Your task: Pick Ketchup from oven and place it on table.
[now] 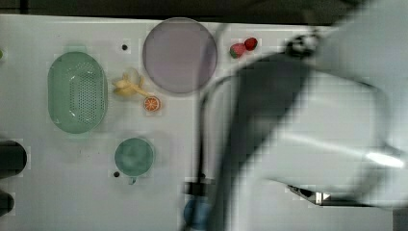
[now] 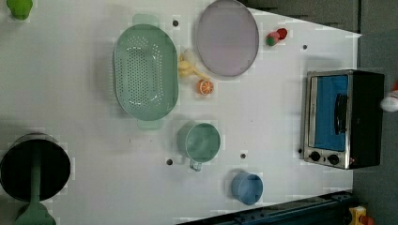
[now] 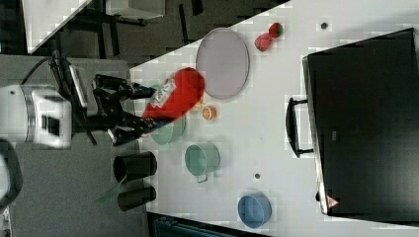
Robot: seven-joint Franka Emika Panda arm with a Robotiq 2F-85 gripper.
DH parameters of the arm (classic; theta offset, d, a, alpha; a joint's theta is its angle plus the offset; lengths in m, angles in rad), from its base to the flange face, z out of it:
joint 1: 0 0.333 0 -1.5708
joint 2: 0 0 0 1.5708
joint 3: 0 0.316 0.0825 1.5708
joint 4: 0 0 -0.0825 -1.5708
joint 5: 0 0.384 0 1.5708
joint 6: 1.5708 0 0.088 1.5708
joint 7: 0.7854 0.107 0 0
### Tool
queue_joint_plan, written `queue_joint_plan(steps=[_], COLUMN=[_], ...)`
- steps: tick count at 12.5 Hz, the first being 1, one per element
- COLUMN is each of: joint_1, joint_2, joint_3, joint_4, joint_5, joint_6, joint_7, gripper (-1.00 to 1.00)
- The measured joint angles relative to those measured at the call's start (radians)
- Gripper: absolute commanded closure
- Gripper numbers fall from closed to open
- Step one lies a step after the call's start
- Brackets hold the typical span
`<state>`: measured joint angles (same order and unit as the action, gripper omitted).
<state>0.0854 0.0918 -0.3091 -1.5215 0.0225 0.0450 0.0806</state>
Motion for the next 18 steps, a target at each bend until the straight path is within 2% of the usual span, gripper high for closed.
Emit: queue_joint_plan(steps=[1,4,6,9,12,14,15,18], joint_1=[0.004,0.076,0.087,0.141,0.116,0.09,0.079,0.073], joint_2=[0.002,0.023,0.062,0.087,0.092,0.116,0.131,0.223], joint_3=[0.057,0.143,0.215,0.204,0.193,0.176,0.164,0.117], joint_4=[-0.034,-0.168,-0.246,-0.406,-0.598,-0.68,-0.709,-0.74], joint_5=[0.004,-0.003,-0.017,-0.013,0.008,-0.005,-0.035,-0.032], joint_6=[0.005,0.009,0.092,0.249,0.46,0.584,0.628,0.734], joint_7=[0.0,0.0,0.0,0.001,0.002,0.0,0.0,0.005], gripper=[-0.27,-0.27,-0.27,-0.27,-0.27,-0.27,-0.33,-1.0])
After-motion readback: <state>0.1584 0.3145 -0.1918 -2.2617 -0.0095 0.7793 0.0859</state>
